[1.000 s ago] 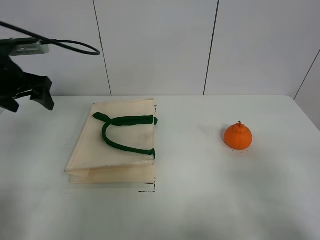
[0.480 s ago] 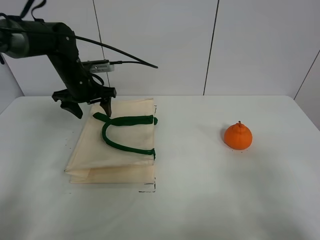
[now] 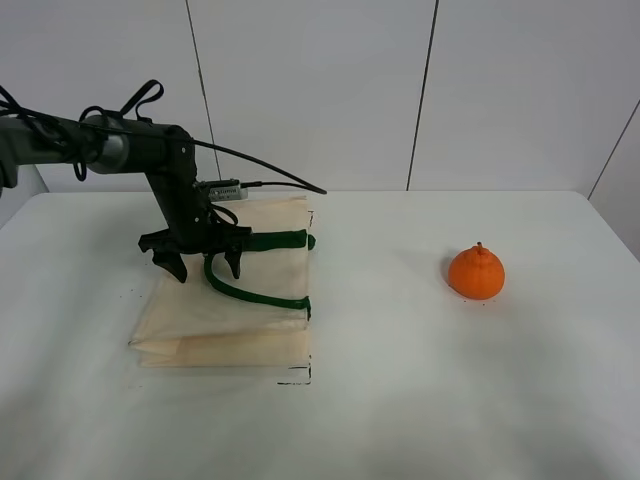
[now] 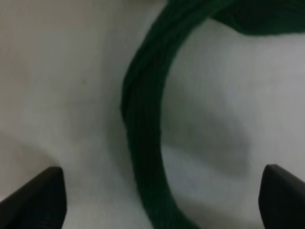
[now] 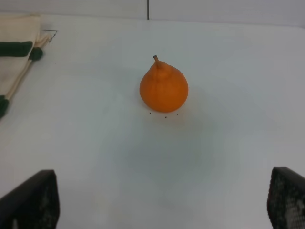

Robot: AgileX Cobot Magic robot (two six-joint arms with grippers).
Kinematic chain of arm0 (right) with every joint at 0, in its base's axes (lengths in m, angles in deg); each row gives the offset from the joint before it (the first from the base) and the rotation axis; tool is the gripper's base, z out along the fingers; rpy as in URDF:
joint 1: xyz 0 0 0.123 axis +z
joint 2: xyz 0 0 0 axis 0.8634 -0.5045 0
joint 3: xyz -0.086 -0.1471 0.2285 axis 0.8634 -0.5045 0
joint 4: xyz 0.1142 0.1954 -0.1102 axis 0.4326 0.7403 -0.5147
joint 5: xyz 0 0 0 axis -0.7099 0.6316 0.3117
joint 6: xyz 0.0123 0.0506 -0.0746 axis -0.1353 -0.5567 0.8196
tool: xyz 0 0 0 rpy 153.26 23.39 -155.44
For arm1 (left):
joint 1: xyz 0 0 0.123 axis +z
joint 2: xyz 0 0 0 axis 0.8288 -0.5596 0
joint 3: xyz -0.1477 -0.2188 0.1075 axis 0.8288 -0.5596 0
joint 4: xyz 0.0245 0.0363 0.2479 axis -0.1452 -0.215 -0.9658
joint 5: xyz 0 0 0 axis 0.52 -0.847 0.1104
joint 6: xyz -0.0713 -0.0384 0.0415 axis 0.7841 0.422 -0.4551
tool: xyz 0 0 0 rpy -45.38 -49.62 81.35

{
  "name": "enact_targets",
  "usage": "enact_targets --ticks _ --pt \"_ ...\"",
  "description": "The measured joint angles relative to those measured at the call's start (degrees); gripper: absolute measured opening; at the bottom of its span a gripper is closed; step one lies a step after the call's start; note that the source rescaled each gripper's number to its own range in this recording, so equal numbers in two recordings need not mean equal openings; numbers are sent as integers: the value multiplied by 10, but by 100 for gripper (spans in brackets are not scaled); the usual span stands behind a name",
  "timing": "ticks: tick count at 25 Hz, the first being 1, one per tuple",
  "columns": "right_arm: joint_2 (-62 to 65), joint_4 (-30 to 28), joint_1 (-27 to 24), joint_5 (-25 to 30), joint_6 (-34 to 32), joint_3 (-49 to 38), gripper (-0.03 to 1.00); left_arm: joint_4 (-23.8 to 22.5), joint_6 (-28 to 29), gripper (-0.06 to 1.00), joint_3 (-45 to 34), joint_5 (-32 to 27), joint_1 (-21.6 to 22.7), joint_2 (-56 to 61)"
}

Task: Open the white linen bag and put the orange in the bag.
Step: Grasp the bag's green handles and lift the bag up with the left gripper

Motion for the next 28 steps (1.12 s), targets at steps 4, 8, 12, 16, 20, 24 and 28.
enact_targets --ticks 4,8,12,16,20,24,28 --pt "0 0 0 0 0 0 100 5 1 98 0 9 0 -15" --pt "0 0 0 0 0 0 100 6 1 63 0 7 0 -15" --pt "0 0 0 0 0 0 100 7 9 7 0 -3 0 -16" --pt "0 0 0 0 0 0 100 7 12 1 11 -25 0 -2" --pt "0 0 0 0 0 0 100 8 -2 1 46 -62 0 57" --pt "0 0 0 0 0 0 100 13 -30 1 97 -99 0 129" --pt "0 0 0 0 0 0 100 13 -36 1 142 -123 0 190"
